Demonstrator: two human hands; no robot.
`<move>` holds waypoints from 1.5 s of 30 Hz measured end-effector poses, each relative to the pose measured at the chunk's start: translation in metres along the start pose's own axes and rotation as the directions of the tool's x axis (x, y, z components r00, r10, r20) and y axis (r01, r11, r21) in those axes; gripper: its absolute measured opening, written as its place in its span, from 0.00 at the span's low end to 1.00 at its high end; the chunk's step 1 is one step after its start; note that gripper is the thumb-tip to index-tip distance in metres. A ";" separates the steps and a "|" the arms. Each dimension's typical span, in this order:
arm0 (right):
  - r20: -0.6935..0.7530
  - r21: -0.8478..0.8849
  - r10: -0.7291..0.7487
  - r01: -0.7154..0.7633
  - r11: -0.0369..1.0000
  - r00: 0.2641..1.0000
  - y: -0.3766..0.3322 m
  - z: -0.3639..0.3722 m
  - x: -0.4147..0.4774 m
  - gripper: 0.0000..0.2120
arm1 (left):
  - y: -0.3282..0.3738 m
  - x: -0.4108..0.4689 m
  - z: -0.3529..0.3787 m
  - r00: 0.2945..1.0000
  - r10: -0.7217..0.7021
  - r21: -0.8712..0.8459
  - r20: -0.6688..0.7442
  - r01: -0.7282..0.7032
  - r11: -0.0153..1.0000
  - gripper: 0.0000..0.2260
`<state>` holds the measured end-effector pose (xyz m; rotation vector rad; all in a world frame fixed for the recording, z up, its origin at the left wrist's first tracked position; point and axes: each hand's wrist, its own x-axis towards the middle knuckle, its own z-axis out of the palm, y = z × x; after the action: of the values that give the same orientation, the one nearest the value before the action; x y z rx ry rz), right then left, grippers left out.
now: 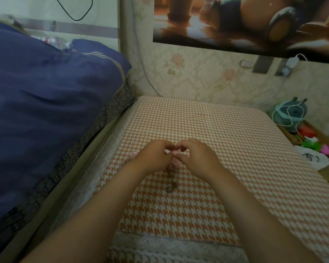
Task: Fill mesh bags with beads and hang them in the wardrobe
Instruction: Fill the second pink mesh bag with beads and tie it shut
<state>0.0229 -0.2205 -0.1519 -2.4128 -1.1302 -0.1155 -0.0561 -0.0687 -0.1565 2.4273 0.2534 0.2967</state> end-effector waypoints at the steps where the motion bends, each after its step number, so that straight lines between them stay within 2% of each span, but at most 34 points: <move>1: 0.002 0.002 0.005 -0.005 1.000 1.000 0.000 0.000 0.000 0.11 | -0.001 0.000 0.001 1.000 0.001 -0.002 -0.005 -0.001 1.000 0.14; 8: 0.100 -0.082 0.085 -0.077 0.994 0.991 0.003 -0.001 0.000 0.12 | -0.002 -0.005 0.002 0.997 0.020 0.033 -0.076 -0.017 0.999 0.14; 13: 0.090 -0.086 0.118 -0.110 0.990 0.989 -0.001 -0.004 -0.002 0.12 | -0.001 -0.023 -0.003 0.987 0.105 0.051 -0.118 -0.100 0.994 0.05; 15: 0.095 -0.077 0.126 -0.118 0.990 0.988 -0.003 -0.005 -0.003 0.11 | 0.002 -0.032 -0.004 0.992 0.117 0.043 -0.049 -0.115 0.992 0.05; 17: 0.102 -0.053 0.130 -0.125 0.991 0.986 -0.004 -0.006 -0.005 0.11 | 0.003 -0.040 -0.001 0.990 0.119 0.068 0.079 -0.125 0.990 0.05; 19: 0.111 -0.025 0.127 -0.125 0.992 0.986 -0.005 -0.006 -0.007 0.11 | 0.001 -0.046 0.005 0.974 0.089 0.153 0.207 -0.122 0.981 0.05; 21: 0.119 -0.010 0.121 -0.121 0.993 0.986 -0.007 -0.008 -0.008 0.12 | -0.002 -0.049 0.010 0.961 0.052 0.238 0.271 -0.119 0.964 0.08; 26: 0.140 0.011 0.109 -0.112 0.994 0.984 -0.007 -0.011 -0.011 0.13 | -0.006 -0.048 0.019 0.965 0.067 0.357 0.252 -0.158 0.921 0.07; 30: 0.153 0.023 0.116 -0.120 0.992 0.981 -0.006 -0.011 -0.011 0.13 | -0.007 -0.043 0.015 0.968 0.026 0.327 0.251 -0.110 0.938 0.07; 34: 0.157 0.033 0.115 -0.122 0.992 0.981 -0.006 -0.012 -0.010 0.11 | 0.001 -0.039 -0.001 0.985 0.076 0.174 0.152 -0.103 0.979 0.05; 39: 0.162 0.047 0.123 -0.132 0.990 0.979 -0.005 -0.012 -0.008 0.12 | 0.011 -0.026 -0.009 0.989 0.091 0.024 -0.113 -0.089 0.996 0.01; 42: 0.161 0.021 0.110 -0.114 0.993 0.981 -0.004 -0.011 -0.007 0.11 | 0.013 -0.013 0.001 0.973 0.111 0.045 -0.203 -0.104 0.994 0.04; 45: 0.164 0.015 0.134 -0.138 0.990 0.977 -0.002 -0.010 -0.006 0.09 | 0.015 -0.003 0.012 0.973 0.094 0.103 -0.210 -0.074 0.992 0.05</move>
<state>0.0190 -0.2279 -0.1440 -2.5035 -1.0236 0.1425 -0.0537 -0.0885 -0.1563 2.5040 0.2646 0.5997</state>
